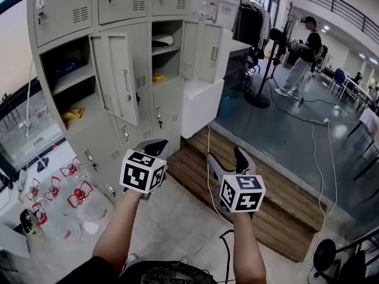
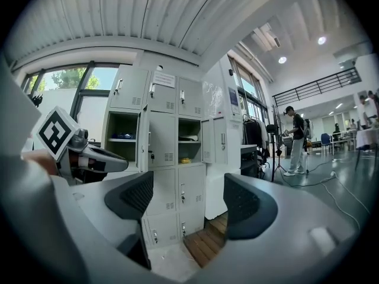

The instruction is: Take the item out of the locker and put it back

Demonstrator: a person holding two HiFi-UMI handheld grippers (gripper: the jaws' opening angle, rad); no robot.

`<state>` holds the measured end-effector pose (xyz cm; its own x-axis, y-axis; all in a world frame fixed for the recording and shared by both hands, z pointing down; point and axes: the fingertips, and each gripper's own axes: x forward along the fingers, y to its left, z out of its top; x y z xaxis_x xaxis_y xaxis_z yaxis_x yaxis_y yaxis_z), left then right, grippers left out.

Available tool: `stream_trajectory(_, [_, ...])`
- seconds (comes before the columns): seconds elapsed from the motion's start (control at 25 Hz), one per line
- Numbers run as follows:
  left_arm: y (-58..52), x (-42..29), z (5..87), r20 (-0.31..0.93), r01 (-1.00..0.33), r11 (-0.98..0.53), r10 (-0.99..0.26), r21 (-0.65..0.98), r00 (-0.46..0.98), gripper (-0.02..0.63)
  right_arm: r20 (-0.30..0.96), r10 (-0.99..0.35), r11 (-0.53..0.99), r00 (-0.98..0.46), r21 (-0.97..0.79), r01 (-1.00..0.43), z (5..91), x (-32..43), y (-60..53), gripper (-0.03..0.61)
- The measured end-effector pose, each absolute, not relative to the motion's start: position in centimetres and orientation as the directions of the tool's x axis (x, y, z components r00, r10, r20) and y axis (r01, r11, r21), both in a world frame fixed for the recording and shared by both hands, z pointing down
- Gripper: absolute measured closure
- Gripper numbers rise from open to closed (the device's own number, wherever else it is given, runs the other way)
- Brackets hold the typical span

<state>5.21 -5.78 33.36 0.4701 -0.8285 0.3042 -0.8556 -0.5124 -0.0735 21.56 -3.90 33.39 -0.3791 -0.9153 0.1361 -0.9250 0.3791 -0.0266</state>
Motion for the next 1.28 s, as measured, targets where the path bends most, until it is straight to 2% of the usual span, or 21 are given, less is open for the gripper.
stream_trajectory(0.72, [-9.6,8.5,34.1,0.3,-0.87,-0.486,-0.844,-0.078,0.445,0.614,0.133,-0.907,0.395,-0.4,-0.06,-0.917,34.1,25.8,-7.1,0.19])
stream_trajectory(1.28, [-21.5,8.6,34.8,0.289,-0.872,-0.488,-0.842,-0.048,0.455,0.614,0.174,-0.892,0.413,-0.417,-0.063,-0.909,35.6,25.3,-18.4,0.196])
